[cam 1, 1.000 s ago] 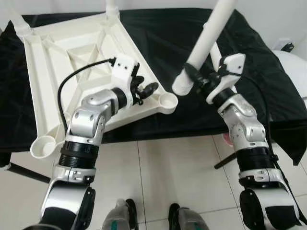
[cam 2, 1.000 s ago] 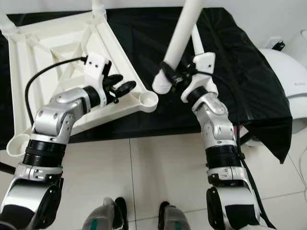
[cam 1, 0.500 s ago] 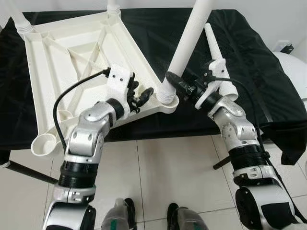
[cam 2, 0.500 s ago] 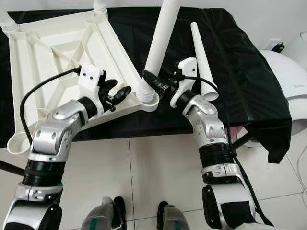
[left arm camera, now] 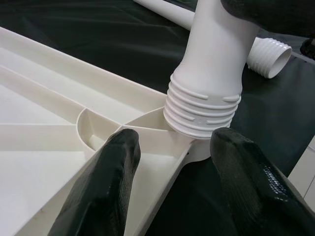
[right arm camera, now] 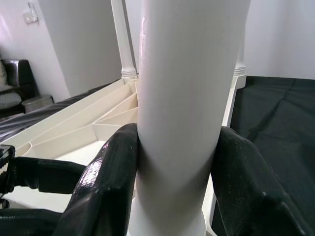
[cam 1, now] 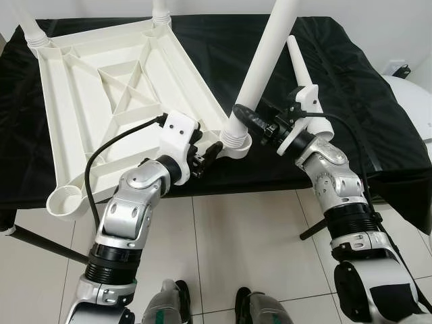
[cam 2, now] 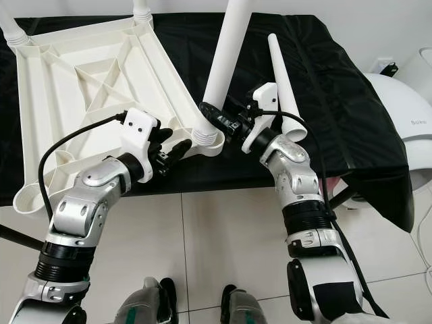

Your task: Building children table

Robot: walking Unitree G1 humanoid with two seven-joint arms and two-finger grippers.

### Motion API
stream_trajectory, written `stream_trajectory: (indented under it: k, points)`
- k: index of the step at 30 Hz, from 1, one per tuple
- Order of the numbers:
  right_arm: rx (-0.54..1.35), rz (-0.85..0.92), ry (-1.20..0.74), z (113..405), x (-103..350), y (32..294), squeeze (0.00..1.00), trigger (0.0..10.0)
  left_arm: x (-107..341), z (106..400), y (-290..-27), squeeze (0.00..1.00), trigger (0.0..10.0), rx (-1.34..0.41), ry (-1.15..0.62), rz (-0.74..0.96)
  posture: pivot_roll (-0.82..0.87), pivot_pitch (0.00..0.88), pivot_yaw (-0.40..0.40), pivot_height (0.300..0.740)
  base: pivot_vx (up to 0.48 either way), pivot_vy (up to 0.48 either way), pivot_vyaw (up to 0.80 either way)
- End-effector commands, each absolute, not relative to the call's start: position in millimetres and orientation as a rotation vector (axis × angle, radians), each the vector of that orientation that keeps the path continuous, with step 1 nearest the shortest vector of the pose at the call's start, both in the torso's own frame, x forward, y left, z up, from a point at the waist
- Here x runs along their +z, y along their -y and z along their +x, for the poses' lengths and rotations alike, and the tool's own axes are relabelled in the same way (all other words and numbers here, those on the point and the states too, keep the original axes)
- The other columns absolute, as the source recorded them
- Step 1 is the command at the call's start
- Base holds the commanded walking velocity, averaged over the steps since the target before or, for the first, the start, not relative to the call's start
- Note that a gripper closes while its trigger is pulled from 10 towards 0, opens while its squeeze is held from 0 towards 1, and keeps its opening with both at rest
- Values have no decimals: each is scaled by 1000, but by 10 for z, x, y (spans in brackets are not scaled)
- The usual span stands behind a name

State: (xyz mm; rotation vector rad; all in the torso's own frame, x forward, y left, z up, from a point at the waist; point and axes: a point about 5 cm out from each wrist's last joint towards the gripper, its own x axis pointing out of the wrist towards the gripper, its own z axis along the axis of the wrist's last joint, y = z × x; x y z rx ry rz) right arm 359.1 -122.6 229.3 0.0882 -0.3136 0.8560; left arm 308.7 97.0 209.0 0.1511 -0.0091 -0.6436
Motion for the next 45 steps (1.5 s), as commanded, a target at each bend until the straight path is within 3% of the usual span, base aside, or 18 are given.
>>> stream_trajectory:
  k: [1,12,45]
  points:
    - [867,56,335,3595,2342,1247,0,10000,2054,3083,-1001,0,10000,-554,3,161,-36,174,-47,740,0,0,0]
    - [865,43,317,3667,2292,1386,0,10000,2055,3072,-1021,0,10000,-545,-7,160,-31,187,-39,740,0,0,0]
    - [984,-65,296,3801,2317,1328,0,10000,2072,2954,-1019,0,10000,-555,-26,158,1,229,-47,740,0,0,0]
